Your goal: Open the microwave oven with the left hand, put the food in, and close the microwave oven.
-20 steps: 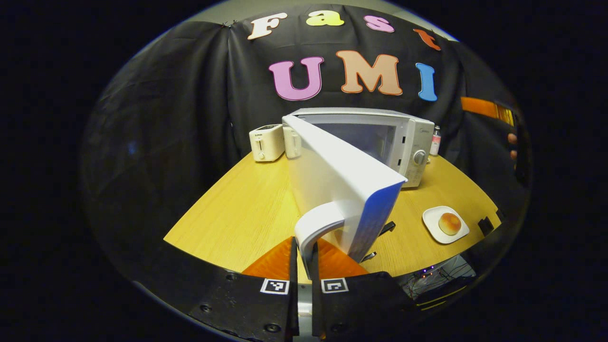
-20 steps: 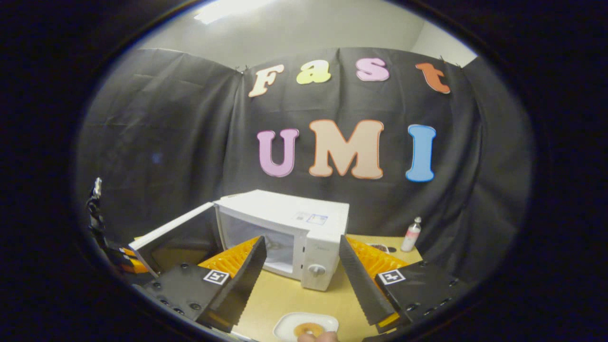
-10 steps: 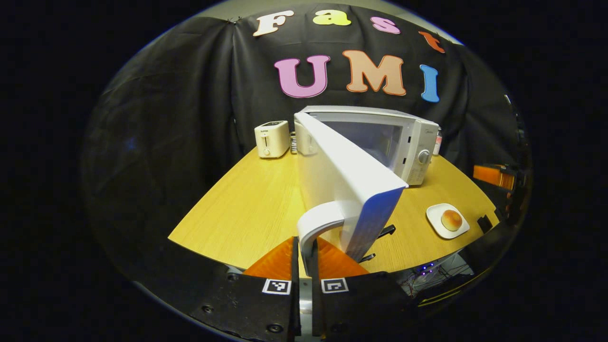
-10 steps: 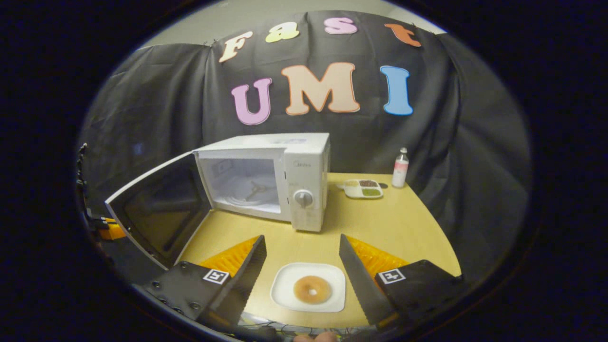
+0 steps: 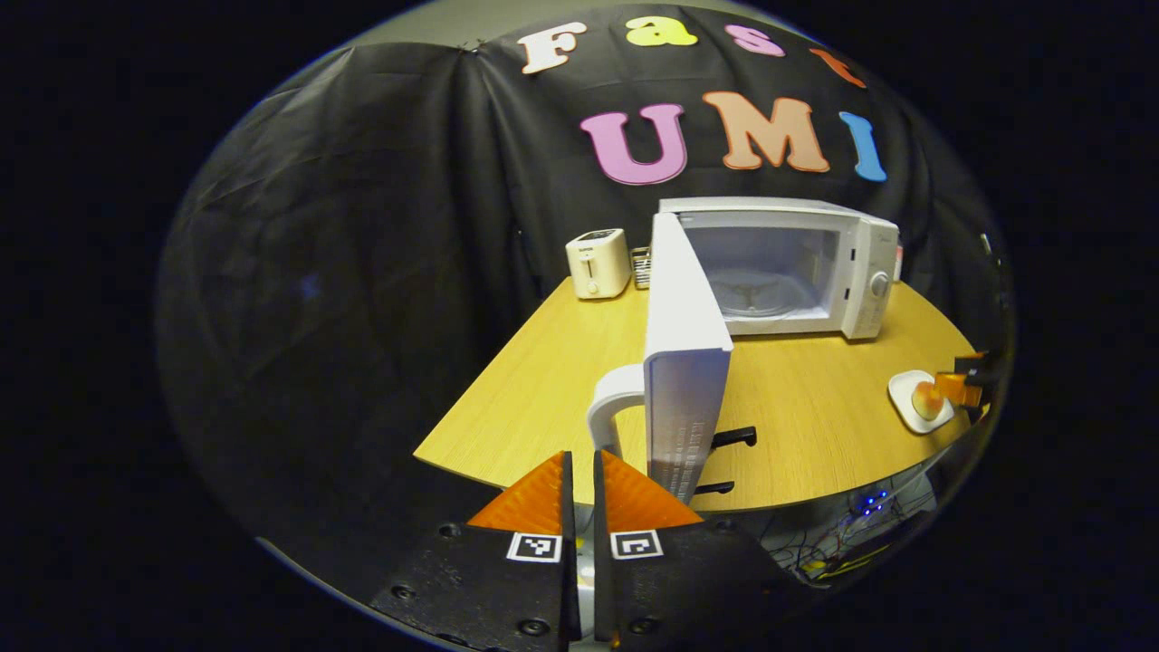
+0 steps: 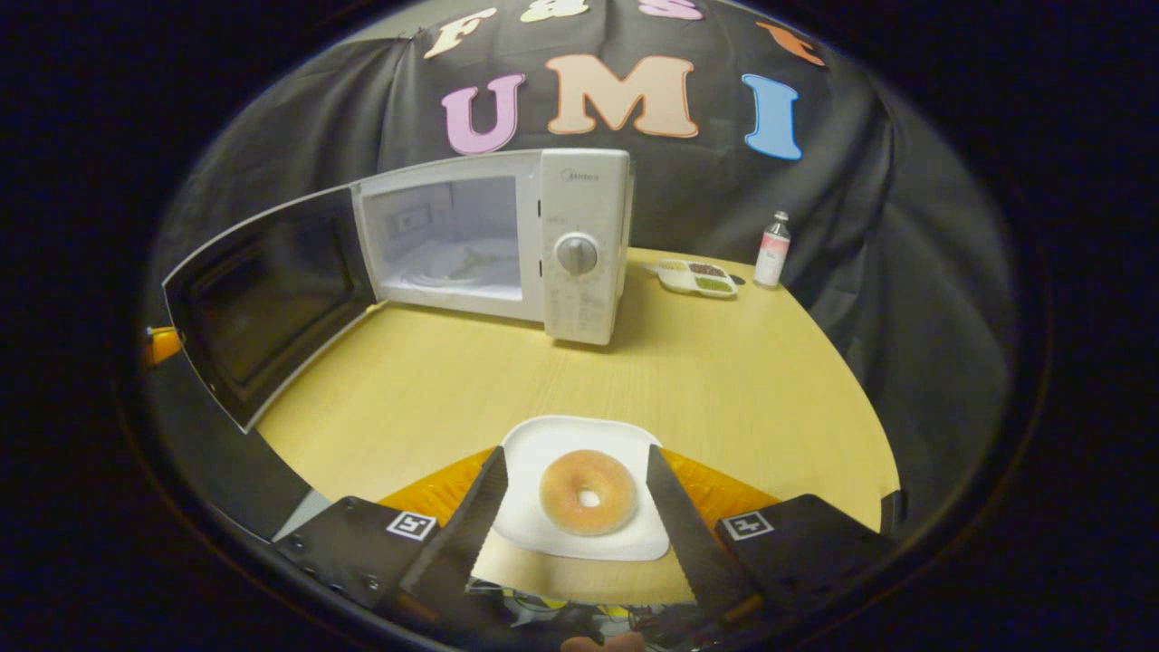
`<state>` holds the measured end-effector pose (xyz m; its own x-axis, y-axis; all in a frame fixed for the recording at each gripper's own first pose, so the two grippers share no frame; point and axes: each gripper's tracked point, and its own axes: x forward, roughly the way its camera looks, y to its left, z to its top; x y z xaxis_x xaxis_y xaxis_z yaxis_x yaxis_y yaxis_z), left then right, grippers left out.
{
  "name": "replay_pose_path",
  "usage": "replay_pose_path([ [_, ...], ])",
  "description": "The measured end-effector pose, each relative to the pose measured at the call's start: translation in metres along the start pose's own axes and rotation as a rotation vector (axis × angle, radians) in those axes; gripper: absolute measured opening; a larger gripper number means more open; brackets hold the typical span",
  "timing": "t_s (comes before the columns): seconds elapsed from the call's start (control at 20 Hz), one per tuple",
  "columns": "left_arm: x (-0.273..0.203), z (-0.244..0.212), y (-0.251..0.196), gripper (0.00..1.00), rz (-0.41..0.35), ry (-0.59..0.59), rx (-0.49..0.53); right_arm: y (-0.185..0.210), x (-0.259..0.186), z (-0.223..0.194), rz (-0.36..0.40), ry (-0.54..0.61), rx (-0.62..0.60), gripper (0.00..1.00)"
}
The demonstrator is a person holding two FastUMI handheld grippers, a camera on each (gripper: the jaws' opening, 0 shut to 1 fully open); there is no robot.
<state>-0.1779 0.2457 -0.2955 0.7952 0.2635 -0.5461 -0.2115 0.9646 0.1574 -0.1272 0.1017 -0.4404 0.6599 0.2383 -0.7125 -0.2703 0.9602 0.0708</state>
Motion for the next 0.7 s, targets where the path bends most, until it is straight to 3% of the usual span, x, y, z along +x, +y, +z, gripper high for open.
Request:
replay_pose_path([
  [0.25,-0.011,0.011,0.031,0.06,0.063,-0.04,-0.089,-0.006,0.021,-0.023,-0.015,0.073,-0.001,0.98],
  [0.55,-0.032,0.054,0.042,0.09,0.082,-0.15,-0.157,-0.006,0.037,-0.043,-0.015,0.144,0.018,0.99],
  [0.6,-0.035,0.068,0.04,0.17,0.073,-0.191,-0.197,-0.004,0.037,-0.042,-0.009,0.141,0.038,0.99],
  [0.65,-0.039,0.079,0.044,0.33,0.08,-0.215,-0.229,-0.004,0.037,-0.042,-0.008,0.147,0.049,0.99],
  [0.7,-0.042,0.088,0.045,0.55,0.092,-0.228,-0.246,-0.001,0.039,-0.043,0.004,0.15,0.06,0.96],
])
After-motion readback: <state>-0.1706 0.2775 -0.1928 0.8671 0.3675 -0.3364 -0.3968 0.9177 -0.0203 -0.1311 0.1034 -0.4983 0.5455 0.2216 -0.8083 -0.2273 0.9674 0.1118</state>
